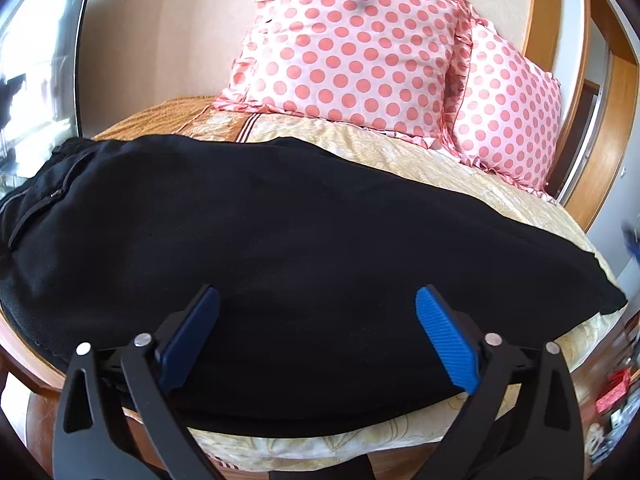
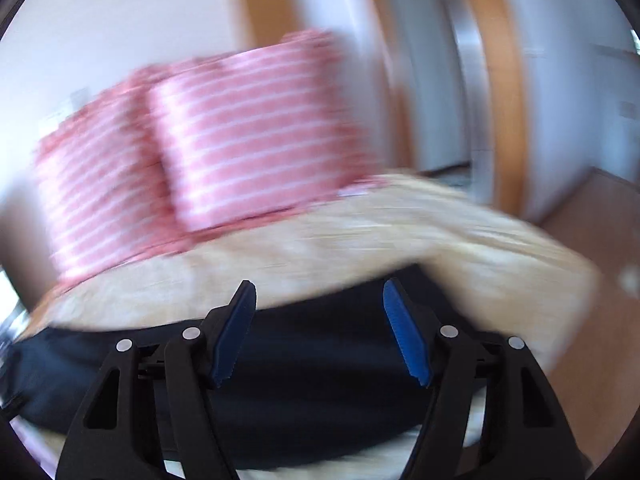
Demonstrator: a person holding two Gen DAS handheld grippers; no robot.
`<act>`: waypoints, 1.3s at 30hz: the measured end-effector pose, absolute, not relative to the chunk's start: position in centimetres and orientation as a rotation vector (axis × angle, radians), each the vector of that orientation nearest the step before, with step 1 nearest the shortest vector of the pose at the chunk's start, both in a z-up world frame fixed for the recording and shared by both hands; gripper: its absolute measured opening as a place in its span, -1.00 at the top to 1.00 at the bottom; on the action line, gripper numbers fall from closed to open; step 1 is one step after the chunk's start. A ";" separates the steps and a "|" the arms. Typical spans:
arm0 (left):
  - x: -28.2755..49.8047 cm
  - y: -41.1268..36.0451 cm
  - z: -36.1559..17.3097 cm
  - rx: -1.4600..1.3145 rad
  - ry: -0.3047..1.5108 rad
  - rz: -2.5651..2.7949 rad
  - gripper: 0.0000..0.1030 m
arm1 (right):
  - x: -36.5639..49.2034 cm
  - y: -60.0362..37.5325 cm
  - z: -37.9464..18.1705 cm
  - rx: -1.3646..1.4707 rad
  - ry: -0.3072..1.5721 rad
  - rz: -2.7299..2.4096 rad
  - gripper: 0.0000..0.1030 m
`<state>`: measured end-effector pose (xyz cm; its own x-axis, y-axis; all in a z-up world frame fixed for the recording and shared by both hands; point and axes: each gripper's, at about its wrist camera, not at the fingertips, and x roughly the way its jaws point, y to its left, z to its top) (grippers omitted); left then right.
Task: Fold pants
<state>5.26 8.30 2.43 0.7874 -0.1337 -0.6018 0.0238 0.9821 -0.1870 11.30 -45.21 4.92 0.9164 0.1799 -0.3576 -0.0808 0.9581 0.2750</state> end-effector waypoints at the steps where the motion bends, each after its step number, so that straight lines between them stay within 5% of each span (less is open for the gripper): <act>1: 5.1 8.1 2.3 -0.159 0.651 -0.080 -0.95 | 13.4 -41.4 5.7 0.198 0.411 0.303 -0.20; 13: 4.3 9.2 2.4 -0.258 0.608 -0.103 -0.96 | 26.3 -7.9 4.1 -0.329 0.743 1.042 0.14; 23: 4.2 8.3 2.0 -0.185 0.585 -0.098 -0.96 | 28.8 -5.1 1.4 -0.401 0.802 1.027 0.16; 27: 4.2 8.1 1.9 -0.164 0.577 -0.098 -0.96 | 28.5 -4.7 0.8 -0.433 0.819 1.037 0.91; 39: 4.3 8.1 1.9 -0.155 0.577 -0.089 -0.96 | 29.9 -3.5 1.1 -0.478 0.751 0.923 0.98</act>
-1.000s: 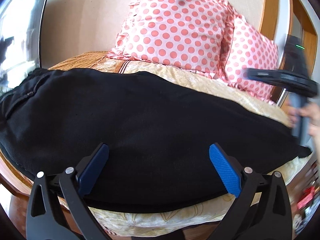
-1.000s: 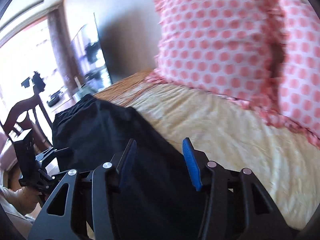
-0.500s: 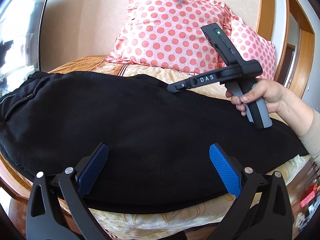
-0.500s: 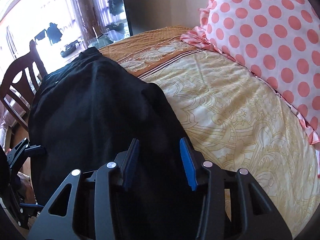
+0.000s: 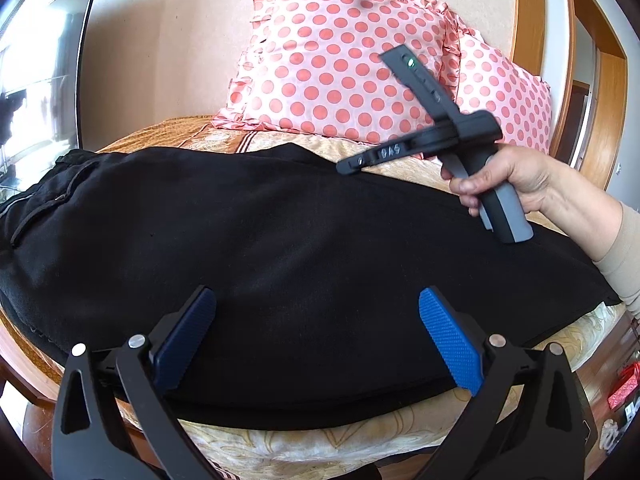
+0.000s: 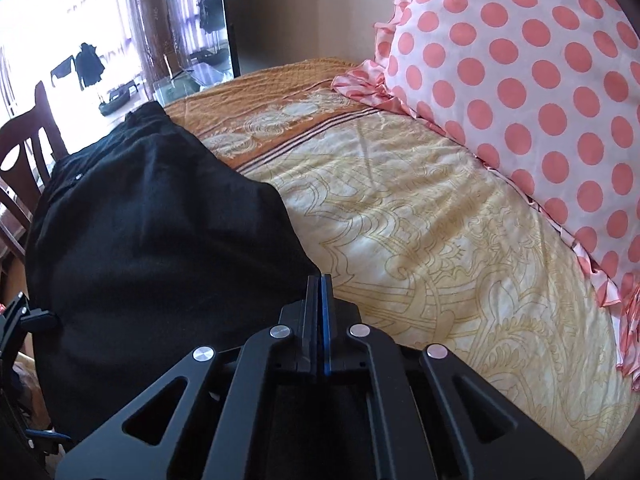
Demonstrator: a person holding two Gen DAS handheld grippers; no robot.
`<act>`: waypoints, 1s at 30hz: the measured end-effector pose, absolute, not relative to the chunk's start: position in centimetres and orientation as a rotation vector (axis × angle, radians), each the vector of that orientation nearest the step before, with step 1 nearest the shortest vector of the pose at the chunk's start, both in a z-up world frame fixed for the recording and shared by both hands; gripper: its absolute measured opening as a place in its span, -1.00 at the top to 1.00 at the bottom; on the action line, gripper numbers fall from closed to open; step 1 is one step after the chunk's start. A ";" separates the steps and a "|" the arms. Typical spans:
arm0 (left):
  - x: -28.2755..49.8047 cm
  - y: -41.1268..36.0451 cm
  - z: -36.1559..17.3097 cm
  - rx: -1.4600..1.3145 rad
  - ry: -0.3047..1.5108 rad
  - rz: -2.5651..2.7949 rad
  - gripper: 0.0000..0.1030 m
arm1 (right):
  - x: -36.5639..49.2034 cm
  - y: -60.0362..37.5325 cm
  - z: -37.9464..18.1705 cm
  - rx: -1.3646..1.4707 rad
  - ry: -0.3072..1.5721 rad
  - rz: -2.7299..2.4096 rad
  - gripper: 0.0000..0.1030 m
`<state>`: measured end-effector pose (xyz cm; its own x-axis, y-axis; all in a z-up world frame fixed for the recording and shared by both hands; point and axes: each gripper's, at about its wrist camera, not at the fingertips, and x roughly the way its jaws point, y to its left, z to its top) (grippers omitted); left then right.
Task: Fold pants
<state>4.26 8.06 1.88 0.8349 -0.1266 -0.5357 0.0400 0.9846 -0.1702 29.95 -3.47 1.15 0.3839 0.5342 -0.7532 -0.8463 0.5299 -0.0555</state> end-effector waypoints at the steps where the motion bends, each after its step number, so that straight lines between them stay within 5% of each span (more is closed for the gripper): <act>1: 4.3 8.0 1.9 -0.152 0.578 -0.086 -0.96 | 29.8 -3.6 1.1 -0.476 0.746 0.918 0.97; 4: 4.4 7.9 1.9 -0.139 0.586 -0.083 -0.96 | 29.9 -4.9 2.2 -0.422 0.760 0.879 0.88; 6: 4.4 8.0 2.0 -0.135 0.594 -0.091 -0.96 | 29.6 -7.8 3.9 -0.364 0.717 0.830 0.46; 8: 4.2 8.4 2.4 -0.174 0.596 -0.132 -0.96 | 28.7 -10.8 5.1 -0.309 0.670 0.793 0.29; 16: 3.4 3.8 4.0 -0.146 0.518 -0.309 -0.96 | 22.2 -26.5 2.0 -0.221 0.710 0.492 0.30; 30: 4.5 -0.7 1.6 -0.034 0.633 -0.354 -0.96 | 22.3 -57.1 1.0 0.043 0.761 -0.188 0.30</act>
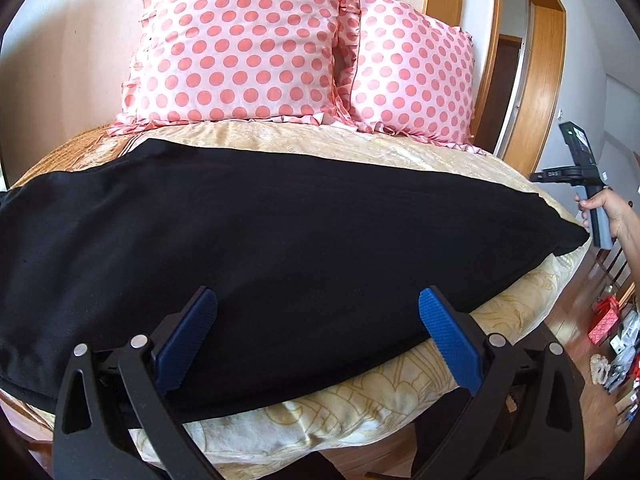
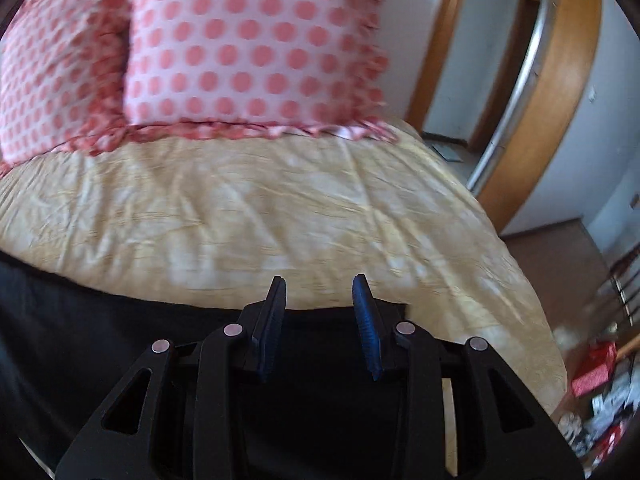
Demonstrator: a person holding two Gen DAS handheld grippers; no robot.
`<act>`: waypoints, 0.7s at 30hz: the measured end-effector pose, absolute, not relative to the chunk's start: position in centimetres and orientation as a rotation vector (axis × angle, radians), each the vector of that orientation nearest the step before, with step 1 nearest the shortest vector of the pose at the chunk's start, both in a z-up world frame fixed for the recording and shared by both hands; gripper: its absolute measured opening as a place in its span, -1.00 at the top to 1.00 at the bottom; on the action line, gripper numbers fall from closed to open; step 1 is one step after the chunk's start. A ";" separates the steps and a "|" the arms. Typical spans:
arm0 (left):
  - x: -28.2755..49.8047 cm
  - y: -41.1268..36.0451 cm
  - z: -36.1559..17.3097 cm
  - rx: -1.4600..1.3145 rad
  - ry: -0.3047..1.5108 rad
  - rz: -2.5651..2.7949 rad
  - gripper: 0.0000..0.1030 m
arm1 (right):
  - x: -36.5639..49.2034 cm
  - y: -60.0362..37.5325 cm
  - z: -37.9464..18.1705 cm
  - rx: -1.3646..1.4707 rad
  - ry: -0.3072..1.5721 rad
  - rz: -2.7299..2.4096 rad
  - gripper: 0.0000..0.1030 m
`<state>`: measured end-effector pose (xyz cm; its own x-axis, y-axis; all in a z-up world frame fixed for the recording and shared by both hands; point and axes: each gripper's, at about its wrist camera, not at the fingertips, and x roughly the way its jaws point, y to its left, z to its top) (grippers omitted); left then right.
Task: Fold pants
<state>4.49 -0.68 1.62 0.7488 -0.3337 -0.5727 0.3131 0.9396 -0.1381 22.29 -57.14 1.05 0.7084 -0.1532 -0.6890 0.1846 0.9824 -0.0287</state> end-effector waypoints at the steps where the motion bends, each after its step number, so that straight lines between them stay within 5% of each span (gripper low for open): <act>1: 4.5 -0.9 1.6 -0.022 0.633 -0.346 -0.96 | 22.3 -58.9 0.5 0.092 0.775 -0.187 0.30; 14: 4.7 -1.4 1.6 0.022 0.645 -0.311 -0.96 | 20.8 -60.3 -2.9 0.204 0.788 -0.123 0.17; 18: 4.8 -1.5 1.6 0.031 0.647 -0.306 -0.96 | 20.5 -60.5 -3.3 0.167 0.771 -0.169 -0.18; 19: 4.8 -1.5 1.6 0.032 0.648 -0.306 -0.96 | 20.3 -60.4 -3.4 0.162 0.758 -0.156 -0.14; 21: 4.8 -1.5 1.6 0.035 0.648 -0.305 -0.96 | 20.1 -60.0 -3.4 0.159 0.730 -0.117 0.37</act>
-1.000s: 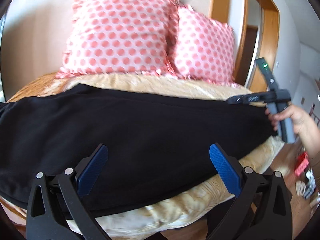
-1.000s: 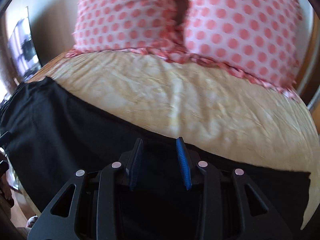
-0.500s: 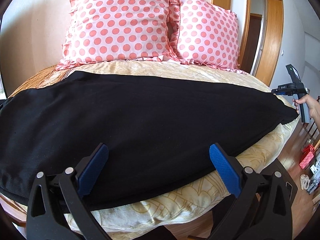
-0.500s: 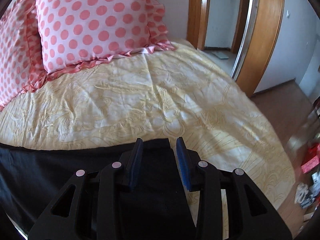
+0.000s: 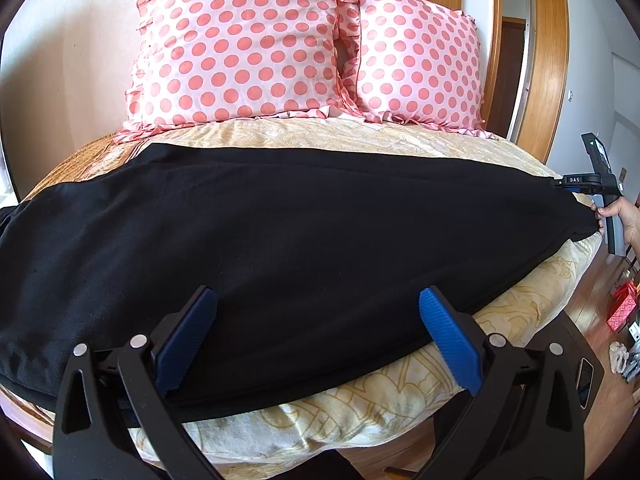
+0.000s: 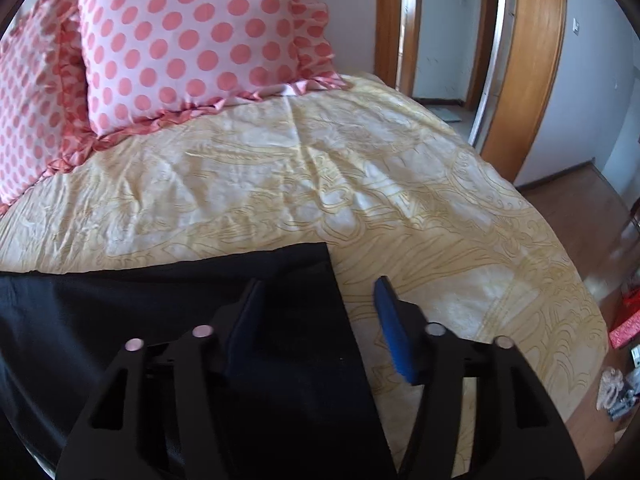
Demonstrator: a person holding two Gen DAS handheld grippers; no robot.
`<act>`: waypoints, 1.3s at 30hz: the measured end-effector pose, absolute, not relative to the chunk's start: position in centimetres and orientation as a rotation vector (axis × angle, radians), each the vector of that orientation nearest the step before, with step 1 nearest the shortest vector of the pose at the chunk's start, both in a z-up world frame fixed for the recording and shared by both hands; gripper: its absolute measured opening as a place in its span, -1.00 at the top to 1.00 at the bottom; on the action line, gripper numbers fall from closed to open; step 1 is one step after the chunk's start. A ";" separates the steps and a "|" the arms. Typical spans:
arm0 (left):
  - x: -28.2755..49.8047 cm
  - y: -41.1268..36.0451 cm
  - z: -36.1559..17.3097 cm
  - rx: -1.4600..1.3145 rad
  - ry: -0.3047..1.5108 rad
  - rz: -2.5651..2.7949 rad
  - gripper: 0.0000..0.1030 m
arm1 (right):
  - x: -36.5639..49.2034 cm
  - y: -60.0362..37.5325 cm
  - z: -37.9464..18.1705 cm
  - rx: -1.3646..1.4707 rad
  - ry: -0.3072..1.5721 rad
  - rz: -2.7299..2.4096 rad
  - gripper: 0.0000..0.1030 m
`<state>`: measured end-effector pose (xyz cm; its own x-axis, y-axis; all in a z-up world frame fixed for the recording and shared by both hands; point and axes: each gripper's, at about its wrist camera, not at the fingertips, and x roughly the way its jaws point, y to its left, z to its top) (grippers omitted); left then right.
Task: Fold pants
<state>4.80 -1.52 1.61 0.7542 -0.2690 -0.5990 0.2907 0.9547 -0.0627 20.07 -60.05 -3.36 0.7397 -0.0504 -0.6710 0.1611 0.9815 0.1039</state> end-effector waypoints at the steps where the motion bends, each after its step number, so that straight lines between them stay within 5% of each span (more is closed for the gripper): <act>1: 4.8 -1.5 1.6 0.039 0.652 -0.304 -0.97 | 20.0 -59.9 -3.3 0.139 0.725 -0.131 0.43; 5: 4.9 -1.7 1.6 0.047 0.654 -0.298 -0.97 | 19.6 -59.8 -2.7 0.130 0.689 -0.130 0.82; 16: 5.0 -1.6 1.6 0.048 0.653 -0.301 -0.97 | 22.2 -59.3 -2.2 0.102 0.706 -0.178 0.85; 20: 4.9 -1.7 1.6 0.048 0.652 -0.301 -0.97 | 21.4 -59.9 -1.6 0.111 0.739 -0.254 0.08; 39: 4.4 -1.3 1.7 0.042 0.650 -0.352 -0.97 | 7.0 -63.2 -4.3 0.714 0.728 -0.297 0.00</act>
